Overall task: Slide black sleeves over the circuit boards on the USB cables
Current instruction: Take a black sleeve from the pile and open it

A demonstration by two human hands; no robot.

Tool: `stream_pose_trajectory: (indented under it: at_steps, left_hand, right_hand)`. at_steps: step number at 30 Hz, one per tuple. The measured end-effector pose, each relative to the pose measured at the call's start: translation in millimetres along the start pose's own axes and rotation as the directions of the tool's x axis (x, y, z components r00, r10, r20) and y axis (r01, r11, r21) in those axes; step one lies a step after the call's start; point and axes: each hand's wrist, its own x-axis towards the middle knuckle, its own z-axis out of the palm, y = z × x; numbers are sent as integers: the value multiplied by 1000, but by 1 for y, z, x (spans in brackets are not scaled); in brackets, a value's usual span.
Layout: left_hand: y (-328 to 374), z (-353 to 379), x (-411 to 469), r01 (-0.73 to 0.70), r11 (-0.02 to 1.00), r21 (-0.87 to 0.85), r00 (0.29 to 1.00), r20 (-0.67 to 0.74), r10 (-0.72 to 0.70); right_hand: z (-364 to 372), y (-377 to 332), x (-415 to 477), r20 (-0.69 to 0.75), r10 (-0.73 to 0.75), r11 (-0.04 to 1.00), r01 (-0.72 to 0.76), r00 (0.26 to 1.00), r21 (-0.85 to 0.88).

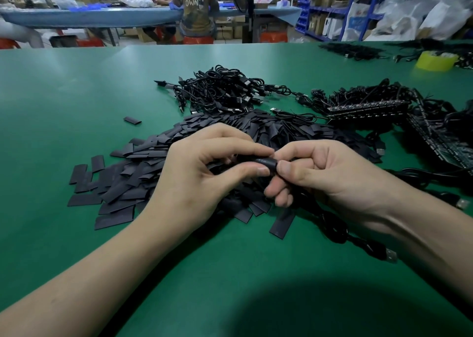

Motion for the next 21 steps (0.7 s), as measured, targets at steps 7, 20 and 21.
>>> stream_pose_trajectory:
  at_steps: [7,20,21]
  left_hand:
    - [3,3,-2,106,994,28,976,-193,-99]
    - [11,6,-4,69,982,175,987,-158,-41]
    - [11,5,-4,59,980,190,988,-148,-31]
  right_hand:
    - [3,1,0,-99,-118,990,109,988,-91]
    - [6,4,0,-132,-85,996,80,988,-41]
    - [5,4,0,-123,-63,998,58,990,-37]
